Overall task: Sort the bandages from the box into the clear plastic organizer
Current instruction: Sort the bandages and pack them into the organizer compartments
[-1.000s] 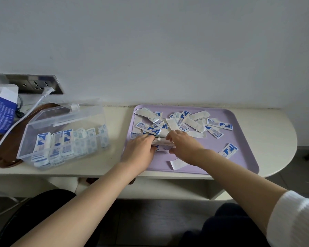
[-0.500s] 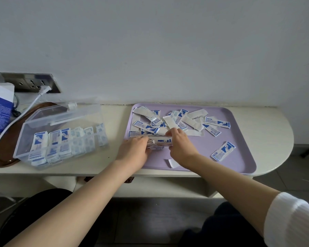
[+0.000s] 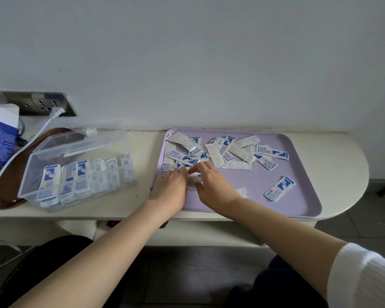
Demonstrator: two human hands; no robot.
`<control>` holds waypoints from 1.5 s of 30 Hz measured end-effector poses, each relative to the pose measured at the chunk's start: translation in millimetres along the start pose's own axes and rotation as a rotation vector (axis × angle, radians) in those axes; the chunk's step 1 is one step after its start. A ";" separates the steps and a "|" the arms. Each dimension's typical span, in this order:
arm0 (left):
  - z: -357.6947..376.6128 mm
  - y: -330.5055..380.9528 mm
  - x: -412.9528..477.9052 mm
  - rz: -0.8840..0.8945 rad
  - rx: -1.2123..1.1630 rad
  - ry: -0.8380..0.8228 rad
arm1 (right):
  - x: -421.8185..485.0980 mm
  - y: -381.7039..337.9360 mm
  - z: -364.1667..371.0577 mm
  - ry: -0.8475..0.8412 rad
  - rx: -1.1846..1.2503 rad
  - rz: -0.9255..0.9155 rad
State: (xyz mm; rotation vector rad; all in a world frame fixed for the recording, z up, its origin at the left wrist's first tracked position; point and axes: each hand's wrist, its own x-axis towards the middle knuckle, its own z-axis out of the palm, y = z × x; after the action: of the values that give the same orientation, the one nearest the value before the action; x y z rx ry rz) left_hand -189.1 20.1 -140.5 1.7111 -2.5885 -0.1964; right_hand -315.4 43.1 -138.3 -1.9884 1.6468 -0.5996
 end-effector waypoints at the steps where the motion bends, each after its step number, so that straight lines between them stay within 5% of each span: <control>1: -0.3 -0.2 -0.5 0.004 -0.022 0.007 | 0.2 0.5 -0.3 0.028 -0.041 -0.013; 9: -1.1 -1.4 -0.2 0.010 -0.093 0.007 | -2.0 -3.1 -4.6 0.000 -0.229 -0.120; 17: -1.7 -1.7 -1.1 0.002 -0.104 0.013 | 5.6 5.0 -19.5 0.104 -0.314 -0.054; 22: 0.7 -1.7 -1.1 0.004 -0.104 0.012 | 0.7 13.9 -23.1 0.014 -0.504 -0.034; 30: 3.7 -0.3 -1.5 0.033 -0.060 -0.001 | -0.8 9.0 -4.6 -0.064 -0.043 0.182; 33: 6.3 2.5 -1.6 0.035 -0.089 -0.024 | -4.2 5.1 7.7 -0.014 0.100 0.117; 45: -7.9 -25.3 -10.3 -0.015 0.089 -0.078 | -4.3 9.3 0.5 0.033 -0.046 0.179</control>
State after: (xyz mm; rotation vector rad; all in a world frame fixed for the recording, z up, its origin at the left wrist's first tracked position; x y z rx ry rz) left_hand -161.2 19.1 -135.3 1.7875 -2.6783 -0.1534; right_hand -323.1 45.9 -144.5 -1.8454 1.8499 -0.5345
